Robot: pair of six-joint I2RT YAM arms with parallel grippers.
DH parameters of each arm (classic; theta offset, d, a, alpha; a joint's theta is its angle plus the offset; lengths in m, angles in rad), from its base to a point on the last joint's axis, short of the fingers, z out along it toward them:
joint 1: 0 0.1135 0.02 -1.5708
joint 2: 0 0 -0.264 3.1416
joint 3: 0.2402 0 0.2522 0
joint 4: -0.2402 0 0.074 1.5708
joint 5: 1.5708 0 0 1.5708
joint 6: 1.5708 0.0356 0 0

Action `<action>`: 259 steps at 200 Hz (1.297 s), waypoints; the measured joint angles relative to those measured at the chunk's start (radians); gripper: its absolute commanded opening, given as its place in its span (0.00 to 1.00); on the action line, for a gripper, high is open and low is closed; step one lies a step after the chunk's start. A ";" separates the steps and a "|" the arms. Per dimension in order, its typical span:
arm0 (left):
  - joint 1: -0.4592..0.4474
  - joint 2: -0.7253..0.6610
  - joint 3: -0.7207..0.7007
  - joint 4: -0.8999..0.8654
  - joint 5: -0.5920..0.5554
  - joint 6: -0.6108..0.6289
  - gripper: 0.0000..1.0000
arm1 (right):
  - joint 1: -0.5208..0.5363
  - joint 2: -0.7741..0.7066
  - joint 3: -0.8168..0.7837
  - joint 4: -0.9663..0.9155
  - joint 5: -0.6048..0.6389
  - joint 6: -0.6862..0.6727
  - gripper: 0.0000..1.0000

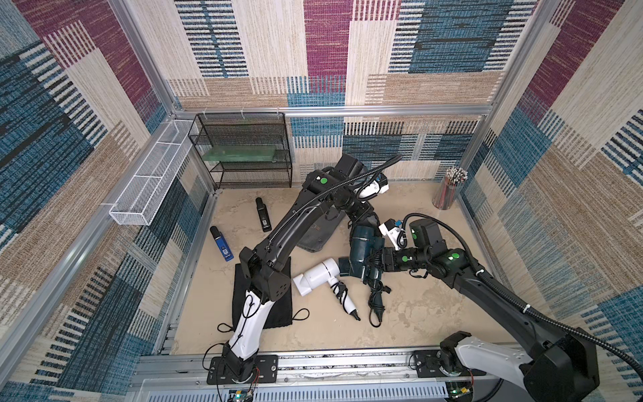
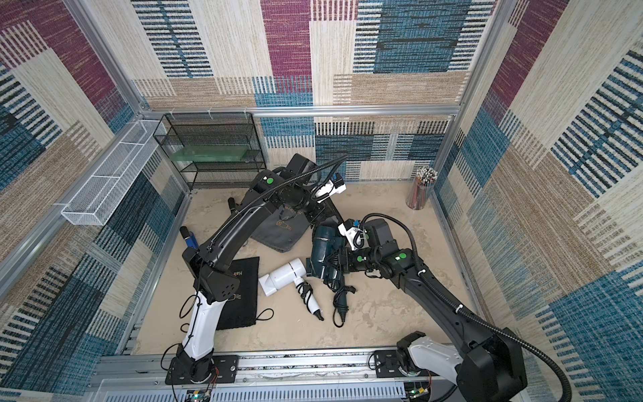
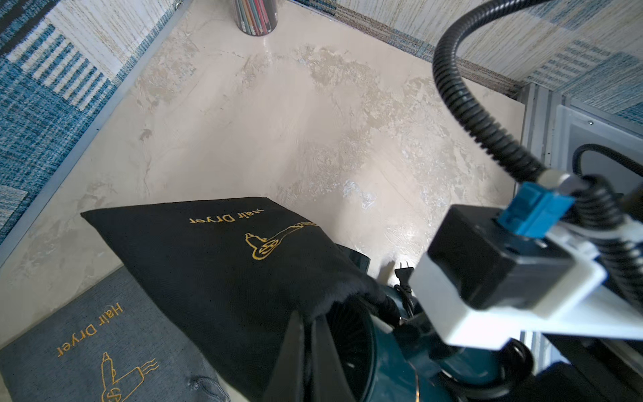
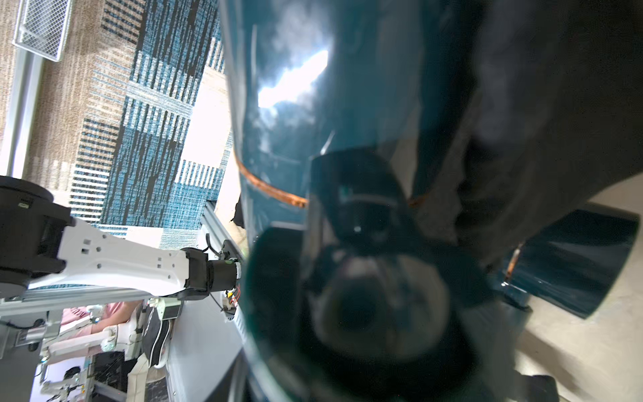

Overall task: Pack away hair dryers
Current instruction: Place the hair dryer in the drawstring bag.

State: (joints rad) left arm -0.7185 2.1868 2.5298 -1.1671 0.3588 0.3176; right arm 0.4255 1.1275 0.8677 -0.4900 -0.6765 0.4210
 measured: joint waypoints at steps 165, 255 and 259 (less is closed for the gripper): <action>-0.043 -0.137 -0.187 0.003 0.025 0.000 0.00 | -0.100 -0.083 -0.093 0.129 -0.097 0.144 0.00; -0.051 -0.111 -0.106 -0.003 0.055 -0.034 0.00 | 0.006 -0.068 -0.078 0.143 -0.079 0.164 0.00; -0.052 -0.111 -0.106 -0.003 0.056 -0.034 0.00 | 0.007 -0.067 -0.080 0.150 -0.079 0.169 0.00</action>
State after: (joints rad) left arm -0.7708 2.0758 2.4237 -1.1706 0.4152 0.2836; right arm 0.4328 1.0603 0.7879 -0.3397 -0.7559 0.5896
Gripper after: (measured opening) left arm 0.065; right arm 0.404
